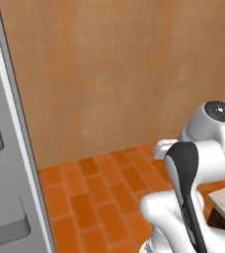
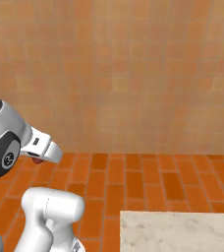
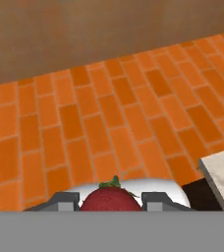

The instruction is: Take the strawberry from the fridge and place it on top of the pancake, located on the dining counter.

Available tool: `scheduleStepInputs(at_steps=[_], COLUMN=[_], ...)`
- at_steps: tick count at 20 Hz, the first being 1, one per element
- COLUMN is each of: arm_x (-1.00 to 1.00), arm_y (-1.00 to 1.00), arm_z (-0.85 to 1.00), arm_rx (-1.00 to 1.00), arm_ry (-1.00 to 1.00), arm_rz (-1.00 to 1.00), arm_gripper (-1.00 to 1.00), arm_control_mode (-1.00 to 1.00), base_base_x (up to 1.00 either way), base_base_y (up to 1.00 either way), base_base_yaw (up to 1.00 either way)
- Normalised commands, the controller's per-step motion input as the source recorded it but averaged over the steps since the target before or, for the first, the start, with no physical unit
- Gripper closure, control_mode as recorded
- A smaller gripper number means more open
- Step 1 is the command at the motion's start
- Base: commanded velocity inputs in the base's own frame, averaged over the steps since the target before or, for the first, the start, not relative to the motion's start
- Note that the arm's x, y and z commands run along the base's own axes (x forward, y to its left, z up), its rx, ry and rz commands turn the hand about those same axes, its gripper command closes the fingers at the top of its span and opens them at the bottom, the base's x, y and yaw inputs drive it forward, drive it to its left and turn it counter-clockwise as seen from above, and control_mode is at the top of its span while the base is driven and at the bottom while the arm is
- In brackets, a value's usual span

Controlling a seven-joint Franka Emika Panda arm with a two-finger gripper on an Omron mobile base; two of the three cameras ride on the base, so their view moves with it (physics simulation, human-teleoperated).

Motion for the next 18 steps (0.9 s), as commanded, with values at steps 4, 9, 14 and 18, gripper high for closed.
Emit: scheduleStepInputs(at_steps=[4,9,14,18], arm_x=[0.0,0.0,0.0,0.0], arm_y=[0.0,0.0,0.0,0.0], arm_z=[0.0,0.0,0.0,0.0], arm_rx=[0.0,0.0,0.0,0.0], arm_ry=[0.0,0.0,0.0,0.0], arm_rz=[0.0,0.0,0.0,0.0], arm_gripper=[1.0,1.0,1.0,1.0], arm_control_mode=[1.0,1.0,1.0,1.0], base_base_x=[0.76,0.83,1.0,1.0], base_base_y=[0.07,0.0,0.01,0.0], base_base_yaw=[-0.04,-0.03,-0.01,-0.17])
